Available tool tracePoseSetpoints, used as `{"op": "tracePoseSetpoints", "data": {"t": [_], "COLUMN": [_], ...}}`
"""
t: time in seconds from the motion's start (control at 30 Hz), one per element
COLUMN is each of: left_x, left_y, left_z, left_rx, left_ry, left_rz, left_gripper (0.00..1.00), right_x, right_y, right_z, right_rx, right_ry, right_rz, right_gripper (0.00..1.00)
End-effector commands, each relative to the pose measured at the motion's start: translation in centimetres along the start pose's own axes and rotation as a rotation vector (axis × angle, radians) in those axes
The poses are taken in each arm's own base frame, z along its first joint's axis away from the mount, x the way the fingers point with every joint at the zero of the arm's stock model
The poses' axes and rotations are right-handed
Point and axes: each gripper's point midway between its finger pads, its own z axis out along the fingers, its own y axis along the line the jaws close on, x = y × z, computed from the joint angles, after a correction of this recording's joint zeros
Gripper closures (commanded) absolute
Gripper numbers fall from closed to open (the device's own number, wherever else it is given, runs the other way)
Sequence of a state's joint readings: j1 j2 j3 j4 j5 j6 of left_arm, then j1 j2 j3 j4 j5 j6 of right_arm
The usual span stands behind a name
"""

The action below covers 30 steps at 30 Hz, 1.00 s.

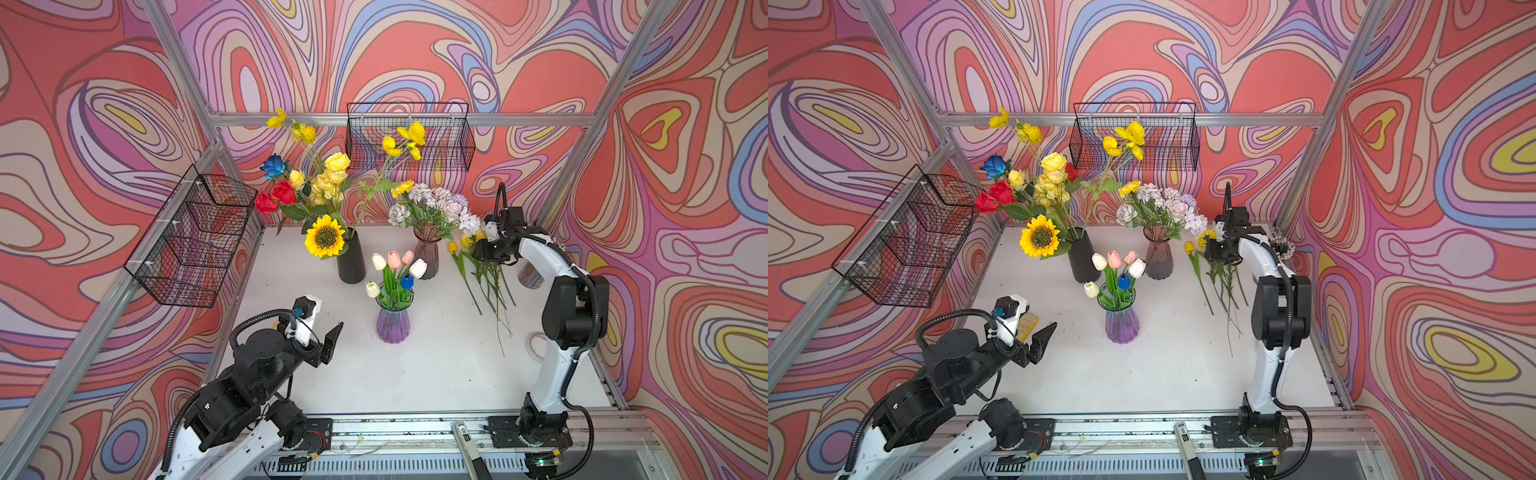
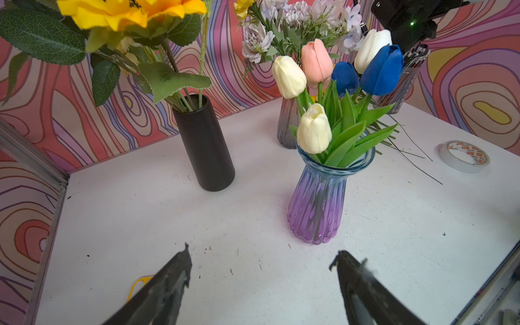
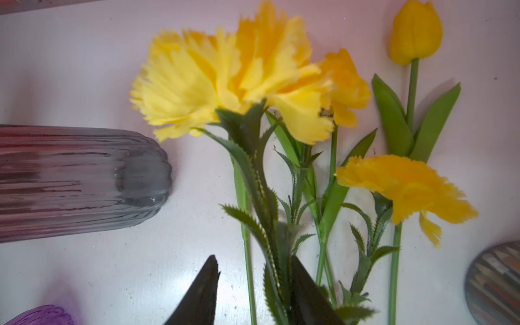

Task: Pick out yellow flowers from the vase
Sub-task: Place the flower at the center of the board.

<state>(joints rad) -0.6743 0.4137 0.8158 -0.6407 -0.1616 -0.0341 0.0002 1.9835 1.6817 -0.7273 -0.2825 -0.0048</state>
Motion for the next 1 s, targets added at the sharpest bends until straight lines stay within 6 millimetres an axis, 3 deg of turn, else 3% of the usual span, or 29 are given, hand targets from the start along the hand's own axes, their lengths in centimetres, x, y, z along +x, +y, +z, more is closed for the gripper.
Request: {"op": "tracePoseSetpoints", "data": {"t": [0.0, 0.13, 0.3, 0.47, 0.6, 0.97], "left_x": [-0.3, -0.3, -0.3, -0.2, -0.1, -0.1], "left_y": [0.2, 0.2, 0.3, 0.3, 0.2, 0.3], "left_z": [-0.2, -0.3, -0.7, -0.6, -0.4, -0.5], "left_rx": [-0.005, -0.005, -0.011, -0.009, -0.008, -0.009], "left_ry": [-0.001, 0.003, -0.003, -0.003, 0.002, 0.000], "left_rz": [-0.007, -0.013, -0.017, -0.021, -0.024, -0.035], "left_gripper": [0.16, 0.16, 0.17, 0.16, 0.17, 0.17], "right_x": [-0.6, -0.5, -1.3, -0.4, -0.7, -2.4], "right_y": [1.9, 2.7, 3.3, -1.0, -0.4, 0.3], "right_z": [-1.0, -1.1, -2.5, -2.1, -3.6, -5.6], "right_rx": [-0.093, -0.152, -0.326, -0.065, -0.070, -0.085], "right_ry": [-0.035, -0.039, -0.129, -0.092, -0.127, -0.229], "right_rz": [-0.004, 0.018, 0.103, 0.108, 0.077, 0.072], "right_gripper": [0.58, 0.61, 0.68, 0.69, 0.62, 0.61]}}
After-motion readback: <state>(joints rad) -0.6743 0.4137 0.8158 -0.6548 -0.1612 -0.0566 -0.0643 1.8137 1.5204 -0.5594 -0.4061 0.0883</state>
